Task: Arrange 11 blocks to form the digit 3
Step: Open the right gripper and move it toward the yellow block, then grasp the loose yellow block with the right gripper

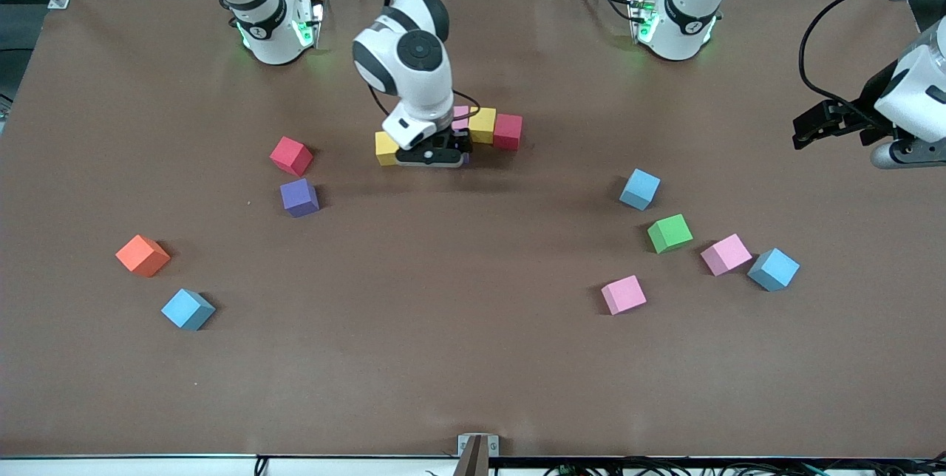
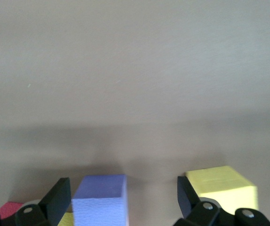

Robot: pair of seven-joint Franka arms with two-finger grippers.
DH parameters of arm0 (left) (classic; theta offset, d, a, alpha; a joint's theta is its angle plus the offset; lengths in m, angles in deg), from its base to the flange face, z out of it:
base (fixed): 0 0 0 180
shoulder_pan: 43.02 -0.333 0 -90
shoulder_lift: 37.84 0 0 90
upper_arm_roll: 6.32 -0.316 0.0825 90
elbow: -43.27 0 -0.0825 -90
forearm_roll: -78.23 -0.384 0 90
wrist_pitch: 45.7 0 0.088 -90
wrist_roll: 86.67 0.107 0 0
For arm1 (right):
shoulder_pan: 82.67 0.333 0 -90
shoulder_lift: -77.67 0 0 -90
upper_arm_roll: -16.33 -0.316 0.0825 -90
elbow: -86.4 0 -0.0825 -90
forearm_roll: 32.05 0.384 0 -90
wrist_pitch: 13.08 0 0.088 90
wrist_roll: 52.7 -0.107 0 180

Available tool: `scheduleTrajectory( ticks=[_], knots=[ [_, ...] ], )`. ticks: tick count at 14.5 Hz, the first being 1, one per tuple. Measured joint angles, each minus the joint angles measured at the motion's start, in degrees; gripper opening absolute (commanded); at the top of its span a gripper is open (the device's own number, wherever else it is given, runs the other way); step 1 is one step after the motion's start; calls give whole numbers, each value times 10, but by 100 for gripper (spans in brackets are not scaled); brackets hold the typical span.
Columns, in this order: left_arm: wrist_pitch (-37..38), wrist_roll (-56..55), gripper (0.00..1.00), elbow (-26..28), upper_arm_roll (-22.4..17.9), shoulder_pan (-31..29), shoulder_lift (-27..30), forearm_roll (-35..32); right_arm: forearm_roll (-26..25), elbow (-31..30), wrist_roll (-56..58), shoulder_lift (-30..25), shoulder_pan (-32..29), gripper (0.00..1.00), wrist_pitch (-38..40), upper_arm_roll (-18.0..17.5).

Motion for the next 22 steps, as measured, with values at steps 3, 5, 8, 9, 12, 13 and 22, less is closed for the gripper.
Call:
scheduleTrajectory(
  ticks=[3, 5, 8, 9, 12, 13, 22],
  knots=[
    [0, 0, 100, 2, 0, 0, 0, 0, 0, -79, 0, -61, -30, 100, 0, 1],
    [0, 0, 100, 3, 0, 0, 0, 0, 0, -125, 0, -86, -36, 100, -15, 1],
    [0, 0, 100, 3, 0, 0, 0, 0, 0, -199, 0, -102, -40, 100, -98, 1],
    [0, 0, 100, 3, 0, 0, 0, 0, 0, -222, 2, -103, -43, 100, -123, 1],
    [0, 0, 100, 3, 1, 1, 0, 0, 0, -258, 15, -103, -50, 100, -153, 1],
    [0, 0, 100, 3, 1, 1, 0, 0, 0, -260, 17, -103, -51, 100, -155, 1],
    [0, 0, 100, 6, 1, 1, 0, 0, 0, -268, 22, -81, -49, 100, -188, -9]
  ],
)
